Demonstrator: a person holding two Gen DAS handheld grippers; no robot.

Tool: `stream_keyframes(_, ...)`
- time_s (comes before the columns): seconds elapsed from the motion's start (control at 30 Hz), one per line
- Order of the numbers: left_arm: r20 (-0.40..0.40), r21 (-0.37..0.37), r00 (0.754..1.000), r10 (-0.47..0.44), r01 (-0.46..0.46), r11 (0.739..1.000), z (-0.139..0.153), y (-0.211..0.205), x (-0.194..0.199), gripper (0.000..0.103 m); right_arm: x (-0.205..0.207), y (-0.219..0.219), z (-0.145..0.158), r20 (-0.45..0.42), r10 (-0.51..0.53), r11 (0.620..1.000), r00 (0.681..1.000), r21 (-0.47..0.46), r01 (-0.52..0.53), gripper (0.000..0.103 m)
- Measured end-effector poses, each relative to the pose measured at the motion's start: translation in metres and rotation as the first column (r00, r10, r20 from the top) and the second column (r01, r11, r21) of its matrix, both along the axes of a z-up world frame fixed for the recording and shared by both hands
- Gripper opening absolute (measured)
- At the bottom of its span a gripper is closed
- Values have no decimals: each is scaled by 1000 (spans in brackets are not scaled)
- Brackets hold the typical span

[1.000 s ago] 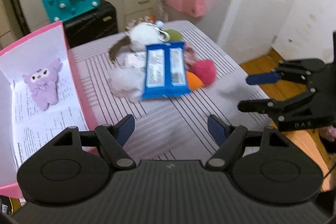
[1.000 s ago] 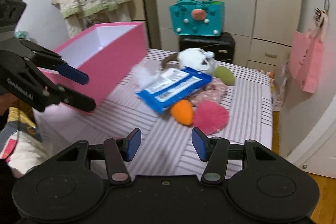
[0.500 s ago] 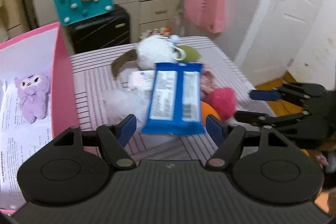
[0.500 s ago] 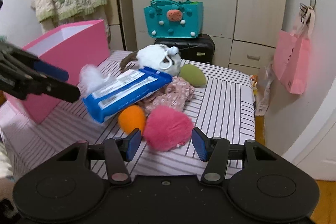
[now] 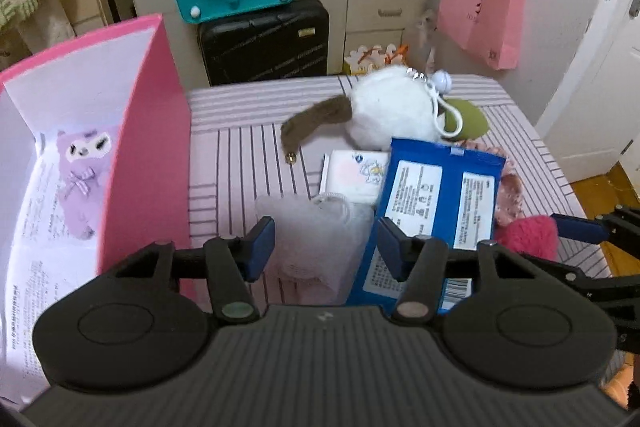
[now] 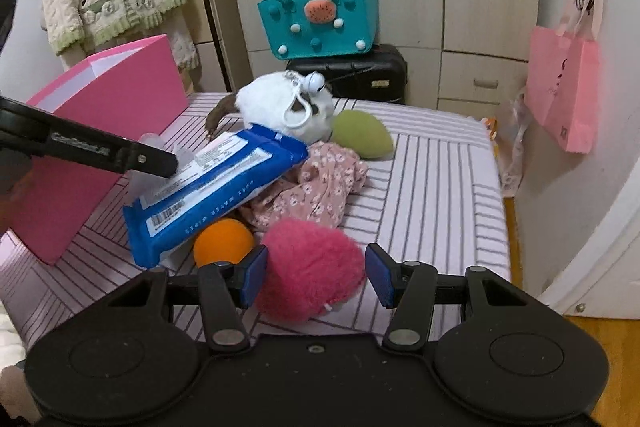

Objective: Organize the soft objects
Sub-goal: 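Reach the left tool to the white mesh bath puff while the right tool reaches the pink pompom, then close the left tool on the mesh puff while the right tool grasps the pink pompom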

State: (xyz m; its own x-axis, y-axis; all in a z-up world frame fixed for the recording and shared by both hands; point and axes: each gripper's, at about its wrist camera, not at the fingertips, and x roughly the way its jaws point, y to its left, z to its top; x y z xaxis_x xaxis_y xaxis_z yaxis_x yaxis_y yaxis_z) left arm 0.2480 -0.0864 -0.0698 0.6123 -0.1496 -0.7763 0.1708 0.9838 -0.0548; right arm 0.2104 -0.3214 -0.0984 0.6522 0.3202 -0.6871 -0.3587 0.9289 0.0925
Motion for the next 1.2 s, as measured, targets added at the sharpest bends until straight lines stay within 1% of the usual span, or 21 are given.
stream_keyframes(0.17, -15, -17, 1000, 12, -12, 1000, -3, 3, 2, 55, -2, 1, -6, -19, -2, 1000, 1000, 10, 2, 58)
stream_keyframes(0.33, -40, -19, 999, 16, -17, 1000, -8, 2, 3, 55, -4, 4, -6, -12, -14, 1000, 1000, 6, 14, 48)
stream_keyframes(0.43, -47, -33, 999, 17, -18, 999, -10, 4, 4, 55, -7, 4, -6, -3, -25, 1000, 1000, 10, 25, 47)
stream_keyframes(0.5, -44, -30, 999, 16, -18, 999, -11, 2, 4, 56, -8, 3, -7, -2, -32, 999, 999, 21, 32, 46)
stream_keyframes(0.53, -40, -24, 999, 16, -17, 1000, -11, 1, 4, 57, -8, 3, -7, -3, -35, 999, 999, 26, 35, 46)
stream_keyframes(0.63, -2, 32, 1000, -10, 10, 999, -13, -7, 1, 60, -9, 2, -8, -1, -39, 999, 999, 34, 39, 46)
stream_keyframes(0.7, 10, 51, 1000, -24, 23, 998, -15, -9, 0, 62, -9, 2, -9, 1, -41, 998, 999, 37, 41, 46)
stream_keyframes(0.8, 12, 42, 1000, -23, 23, 999, -16, -7, 0, 66, -11, 1, -10, 3, -43, 998, 999, 44, 43, 46)
stream_keyframes(0.87, 10, 21, 1000, -16, 16, 1000, -18, -4, 1, 65, -11, 1, -10, 4, -45, 998, 999, 47, 44, 46)
stream_keyframes(0.9, 9, 9, 1000, -15, 15, 1000, -18, -2, 1, 60, -11, 1, -10, 4, -45, 998, 999, 48, 45, 46)
stream_keyframes(0.93, 6, -2, 1000, -13, 13, 1000, -19, -1, 1, 50, -11, 1, -10, 4, -44, 998, 999, 49, 44, 46)
stream_keyframes(0.97, -3, -4, 1000, -5, 5, 1000, -19, 0, 1, 48, -12, 0, -10, 4, -43, 998, 999, 49, 42, 46)
stream_keyframes(1.03, -5, 1, 1000, -6, 6, 1000, -22, 1, 1, 38, -13, 0, -9, 5, -40, 998, 999, 47, 39, 46)
stream_keyframes(1.1, -4, 3, 1000, -12, 12, 1000, -24, 0, -2, 32, -14, 0, -9, 7, -38, 998, 999, 45, 37, 46)
stream_keyframes(1.13, 1, 1, 1000, -10, 10, 1000, -24, 0, -3, 30, -14, 0, -9, 7, -37, 998, 999, 44, 37, 46)
stream_keyframes(1.2, 23, 23, 1000, -5, 5, 1000, -24, -3, -7, 29, -15, 1, -8, 8, -36, 999, 999, 40, 35, 46)
